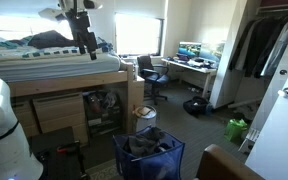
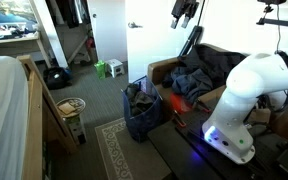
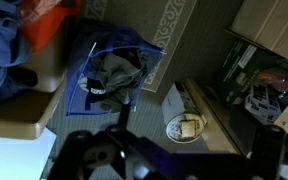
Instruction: Take the cloth from the laundry basket and put it on the brown couch
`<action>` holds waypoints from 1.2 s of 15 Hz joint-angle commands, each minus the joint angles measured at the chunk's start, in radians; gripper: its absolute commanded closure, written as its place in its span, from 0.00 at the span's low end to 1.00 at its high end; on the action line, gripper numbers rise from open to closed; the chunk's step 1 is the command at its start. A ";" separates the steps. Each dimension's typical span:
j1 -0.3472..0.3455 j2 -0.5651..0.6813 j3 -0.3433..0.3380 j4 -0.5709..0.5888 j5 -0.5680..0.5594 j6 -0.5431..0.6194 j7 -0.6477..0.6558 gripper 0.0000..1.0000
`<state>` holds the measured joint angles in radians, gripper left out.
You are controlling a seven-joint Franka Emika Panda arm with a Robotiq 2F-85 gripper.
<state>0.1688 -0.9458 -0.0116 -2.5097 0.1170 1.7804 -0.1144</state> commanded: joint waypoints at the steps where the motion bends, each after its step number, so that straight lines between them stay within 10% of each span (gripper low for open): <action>1: -0.027 -0.028 0.006 -0.011 0.012 -0.007 0.005 0.00; 18: 0.051 0.519 0.047 0.377 0.070 -0.054 -0.075 0.00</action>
<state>0.2271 -0.5723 0.0273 -2.2793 0.1755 1.7807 -0.1415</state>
